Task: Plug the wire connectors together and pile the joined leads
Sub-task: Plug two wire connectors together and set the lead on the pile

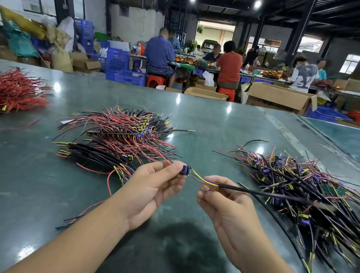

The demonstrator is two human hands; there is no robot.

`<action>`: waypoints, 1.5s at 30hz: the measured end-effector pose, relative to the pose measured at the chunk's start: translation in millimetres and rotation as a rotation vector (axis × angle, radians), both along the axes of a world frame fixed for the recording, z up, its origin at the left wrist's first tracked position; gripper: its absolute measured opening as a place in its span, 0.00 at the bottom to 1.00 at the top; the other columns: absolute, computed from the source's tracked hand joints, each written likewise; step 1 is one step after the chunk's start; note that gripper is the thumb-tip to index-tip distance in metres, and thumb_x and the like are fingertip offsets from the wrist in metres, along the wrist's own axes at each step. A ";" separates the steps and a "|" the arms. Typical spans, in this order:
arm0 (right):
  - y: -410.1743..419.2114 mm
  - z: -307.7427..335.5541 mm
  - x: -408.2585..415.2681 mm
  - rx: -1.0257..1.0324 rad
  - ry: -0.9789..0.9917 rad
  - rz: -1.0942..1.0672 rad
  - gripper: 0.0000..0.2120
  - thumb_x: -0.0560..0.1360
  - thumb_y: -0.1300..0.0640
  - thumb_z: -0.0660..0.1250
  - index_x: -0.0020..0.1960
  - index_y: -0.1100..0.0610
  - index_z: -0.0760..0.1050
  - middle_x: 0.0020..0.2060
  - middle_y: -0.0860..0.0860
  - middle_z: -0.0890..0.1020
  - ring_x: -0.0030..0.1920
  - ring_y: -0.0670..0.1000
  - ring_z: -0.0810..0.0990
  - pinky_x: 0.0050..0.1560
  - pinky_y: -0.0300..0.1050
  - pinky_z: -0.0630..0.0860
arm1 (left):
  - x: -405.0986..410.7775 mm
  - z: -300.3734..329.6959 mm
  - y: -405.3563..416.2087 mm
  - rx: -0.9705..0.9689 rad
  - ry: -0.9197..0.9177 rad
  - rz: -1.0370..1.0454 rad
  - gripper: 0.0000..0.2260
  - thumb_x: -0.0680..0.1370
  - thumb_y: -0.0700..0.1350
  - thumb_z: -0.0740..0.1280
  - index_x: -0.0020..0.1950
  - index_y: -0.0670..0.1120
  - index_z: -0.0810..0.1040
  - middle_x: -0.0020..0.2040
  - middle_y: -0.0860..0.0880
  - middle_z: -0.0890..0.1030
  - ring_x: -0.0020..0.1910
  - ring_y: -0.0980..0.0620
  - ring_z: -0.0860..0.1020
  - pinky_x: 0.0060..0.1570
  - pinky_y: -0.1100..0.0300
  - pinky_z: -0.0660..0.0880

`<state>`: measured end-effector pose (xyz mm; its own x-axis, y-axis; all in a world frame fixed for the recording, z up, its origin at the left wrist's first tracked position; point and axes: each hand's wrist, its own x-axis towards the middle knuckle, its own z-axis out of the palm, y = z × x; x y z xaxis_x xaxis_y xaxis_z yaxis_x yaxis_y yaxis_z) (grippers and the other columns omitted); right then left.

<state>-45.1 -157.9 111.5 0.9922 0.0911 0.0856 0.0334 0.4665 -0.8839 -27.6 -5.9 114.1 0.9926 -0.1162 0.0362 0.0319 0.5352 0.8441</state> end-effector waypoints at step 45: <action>-6.1 4.1 8.5 0.049 0.084 -0.035 0.15 0.73 0.75 0.55 0.36 0.59 0.73 0.30 0.52 0.70 0.30 0.47 0.68 0.38 0.39 0.69 | -5.5 -3.2 2.4 0.228 -0.119 -0.161 0.10 0.64 0.38 0.72 0.44 0.46 0.86 0.42 0.47 0.85 0.43 0.55 0.82 0.44 0.65 0.78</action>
<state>-36.6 -164.0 115.7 0.9985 0.0542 0.0051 -0.0232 0.5090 -0.8604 -33.1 -3.6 110.9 0.9509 -0.2906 0.1060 -0.0052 0.3275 0.9448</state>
